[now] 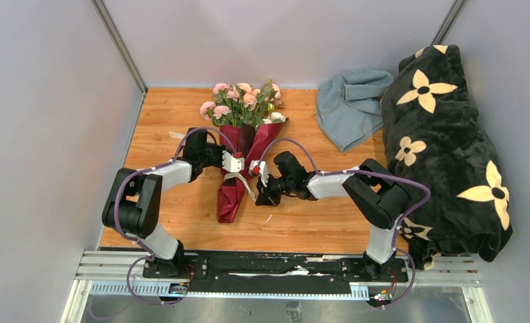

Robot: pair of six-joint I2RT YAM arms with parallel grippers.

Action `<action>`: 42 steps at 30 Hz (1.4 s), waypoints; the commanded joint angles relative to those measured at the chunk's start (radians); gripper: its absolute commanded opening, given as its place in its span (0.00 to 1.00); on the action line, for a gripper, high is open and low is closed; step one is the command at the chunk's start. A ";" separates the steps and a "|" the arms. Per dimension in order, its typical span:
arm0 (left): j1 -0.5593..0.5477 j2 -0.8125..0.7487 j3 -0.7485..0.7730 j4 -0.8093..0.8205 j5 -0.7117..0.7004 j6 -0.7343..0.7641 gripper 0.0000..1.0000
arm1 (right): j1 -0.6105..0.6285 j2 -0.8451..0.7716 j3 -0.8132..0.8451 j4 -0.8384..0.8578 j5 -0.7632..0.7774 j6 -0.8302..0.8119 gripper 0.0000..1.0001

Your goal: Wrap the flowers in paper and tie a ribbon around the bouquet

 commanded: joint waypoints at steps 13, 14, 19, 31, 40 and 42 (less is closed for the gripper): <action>-0.020 -0.038 0.026 -0.144 -0.003 -0.028 0.00 | 0.014 -0.008 0.040 -0.105 -0.005 0.031 0.00; -0.020 -0.034 0.021 -0.142 0.001 -0.024 0.00 | 0.014 -0.015 0.023 -0.105 -0.003 0.038 0.00; -0.014 0.011 0.008 -0.106 -0.050 0.000 0.00 | 0.014 -0.057 -0.075 -0.105 0.028 0.074 0.00; -0.004 0.044 0.019 -0.114 -0.055 0.011 0.00 | 0.014 -0.088 -0.152 -0.153 0.016 0.084 0.00; -0.006 0.038 0.020 -0.116 -0.047 0.006 0.00 | 0.014 -0.107 -0.155 -0.182 0.020 0.078 0.00; -0.005 0.038 0.018 -0.118 -0.055 0.010 0.00 | 0.014 -0.110 -0.160 -0.188 0.009 0.086 0.00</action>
